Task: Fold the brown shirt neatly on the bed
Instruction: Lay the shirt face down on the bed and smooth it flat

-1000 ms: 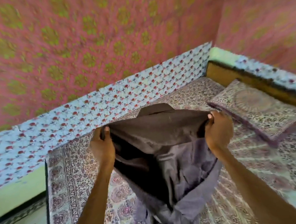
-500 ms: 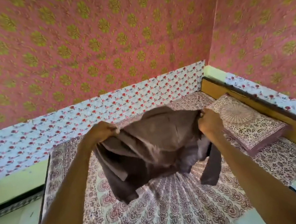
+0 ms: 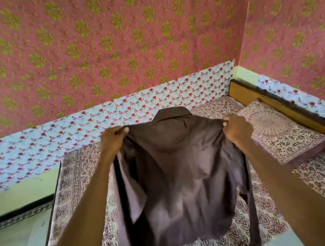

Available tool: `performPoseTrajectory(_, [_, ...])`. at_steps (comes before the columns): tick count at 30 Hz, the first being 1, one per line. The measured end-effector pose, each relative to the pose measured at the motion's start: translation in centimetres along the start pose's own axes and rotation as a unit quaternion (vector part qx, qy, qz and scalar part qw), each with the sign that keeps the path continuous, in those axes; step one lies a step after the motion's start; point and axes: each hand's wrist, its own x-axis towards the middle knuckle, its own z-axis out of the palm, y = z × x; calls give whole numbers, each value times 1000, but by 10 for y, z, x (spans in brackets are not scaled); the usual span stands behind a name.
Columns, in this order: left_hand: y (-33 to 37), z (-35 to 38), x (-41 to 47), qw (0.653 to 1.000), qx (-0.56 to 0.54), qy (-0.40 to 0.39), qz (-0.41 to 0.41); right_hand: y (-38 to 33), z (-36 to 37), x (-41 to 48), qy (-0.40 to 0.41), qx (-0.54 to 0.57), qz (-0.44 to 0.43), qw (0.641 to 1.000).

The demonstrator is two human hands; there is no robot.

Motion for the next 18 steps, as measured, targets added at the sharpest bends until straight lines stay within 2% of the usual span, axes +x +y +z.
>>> performPoseTrajectory(3, [-29, 35, 15, 999, 25, -6, -20, 0, 41, 8, 8, -15, 20, 1000])
performPoseTrajectory(8, [-91, 101, 58, 995, 66, -67, -33, 14, 124, 40, 15, -71, 65, 995])
performPoseTrajectory(11, [-130, 144, 87, 988, 103, -111, -30, 20, 174, 64, 4, -47, 105, 993])
performPoseTrajectory(14, [-156, 183, 112, 989, 132, -66, -20, 30, 229, 84, 25, -11, 109, 994])
performPoseTrajectory(18, [-188, 242, 153, 994, 107, -1, -34, 44, 308, 118, 84, 67, 115, 988])
